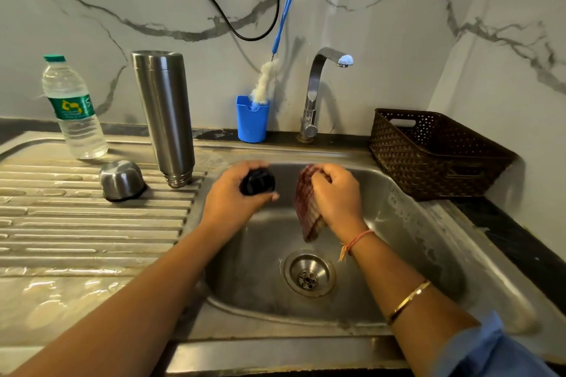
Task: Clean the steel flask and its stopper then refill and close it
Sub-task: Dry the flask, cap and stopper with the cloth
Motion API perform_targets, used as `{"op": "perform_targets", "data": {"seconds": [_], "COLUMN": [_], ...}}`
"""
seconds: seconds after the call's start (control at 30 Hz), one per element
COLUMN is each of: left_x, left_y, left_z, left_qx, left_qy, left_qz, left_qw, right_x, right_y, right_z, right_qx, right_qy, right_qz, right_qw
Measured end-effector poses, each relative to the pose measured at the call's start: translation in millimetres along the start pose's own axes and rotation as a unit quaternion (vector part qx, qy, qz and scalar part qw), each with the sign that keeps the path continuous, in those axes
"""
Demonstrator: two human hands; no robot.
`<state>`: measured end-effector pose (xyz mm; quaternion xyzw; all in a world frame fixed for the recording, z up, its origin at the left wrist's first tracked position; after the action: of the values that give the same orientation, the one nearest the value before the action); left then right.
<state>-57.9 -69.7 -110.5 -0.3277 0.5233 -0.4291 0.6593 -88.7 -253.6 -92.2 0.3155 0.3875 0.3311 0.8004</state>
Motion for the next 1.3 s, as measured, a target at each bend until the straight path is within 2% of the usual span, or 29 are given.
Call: {"op": "perform_targets", "data": {"seconds": [0.07, 0.1, 0.13, 0.17, 0.2, 0.23, 0.27, 0.33, 0.4, 0.47, 0.6, 0.83, 0.97, 1.1, 1.17, 1.23, 1.3], "left_x": [-11.4, -10.1, -5.5, 2.2, 11.5, 21.8, 29.1, 32.0, 32.8, 32.2, 23.5, 14.6, 14.0, 10.3, -0.1, -10.5, -7.8], "left_y": [-24.6, -26.0, -18.5, 0.6, 25.5, 44.4, 52.7, 52.4, 40.4, 30.8, 27.0, 30.0, 30.2, 23.2, 1.2, -19.2, -17.2], "left_z": [-5.8, -6.6, -4.5, 1.0, 3.4, -1.1, -7.3, -6.2, -6.0, -8.8, -7.2, -5.4, -4.1, -2.6, -5.9, -13.1, -10.7], "left_qx": [0.105, 0.118, 0.088, 0.002, -0.125, -0.24, -0.309, -0.342, -0.334, -0.327, -0.304, -0.306, -0.265, -0.154, -0.038, 0.059, 0.055], "left_qy": [-0.063, -0.075, -0.065, -0.026, 0.04, 0.109, 0.157, 0.177, 0.188, 0.195, 0.173, 0.117, 0.093, 0.04, -0.028, -0.097, -0.084], "left_qz": [-0.015, 0.007, 0.038, 0.051, 0.011, -0.066, -0.133, -0.239, -0.334, -0.382, -0.376, -0.324, -0.245, -0.022, 0.005, -0.021, 0.01], "left_qw": [0.992, 0.99, 0.993, 0.998, 0.991, 0.962, 0.928, 0.891, 0.861, 0.842, 0.858, 0.888, 0.928, 0.987, 0.999, 0.993, 0.995], "right_x": [-8.8, -10.4, -9.8, -6.4, -0.9, 3.2, 5.8, 4.9, 1.9, 0.9, -0.3, -1.9, -2.5, -2.0, -2.5, -3.0, -3.2], "right_y": [14.7, 17.8, 16.4, 9.8, 0.2, -8.9, -15.3, -19.4, -19.7, -22.1, -28.1, -26.8, -24.4, -22.3, -22.2, -21.6, -20.6], "right_z": [1.8, 2.7, 3.4, 3.4, 1.7, -0.7, -2.7, -2.2, -0.8, -0.5, -1.8, -0.8, 0.1, 0.5, 1.0, 2.3, 3.0], "right_qx": [-0.059, -0.074, -0.065, -0.03, 0.018, 0.062, 0.091, 0.113, 0.12, 0.132, 0.162, 0.156, 0.139, 0.127, 0.124, 0.119, 0.114], "right_qy": [-0.056, -0.065, -0.06, -0.041, -0.015, 0.008, 0.026, 0.026, 0.007, 0.001, -0.003, -0.008, -0.006, 0.002, 0.004, 0.006, 0.008], "right_qz": [0.02, 0.022, 0.022, 0.025, 0.029, 0.029, 0.027, 0.042, 0.072, 0.094, 0.121, 0.128, 0.116, 0.091, 0.08, 0.073, 0.072], "right_qw": [0.996, 0.995, 0.996, 0.998, 0.999, 0.998, 0.995, 0.992, 0.99, 0.987, 0.979, 0.979, 0.984, 0.988, 0.989, 0.99, 0.991]}}
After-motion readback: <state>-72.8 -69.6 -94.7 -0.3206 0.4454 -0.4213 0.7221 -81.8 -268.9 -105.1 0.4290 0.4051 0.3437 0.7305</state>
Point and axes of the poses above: each hand's wrist, its own z-axis towards the middle knuckle, its own x-axis out of the palm, y = z × x, the point moved 7 cm from there along z, towards the middle knuckle, and after that the axes turned 12 degrees about -x, right-handed, at the moved point
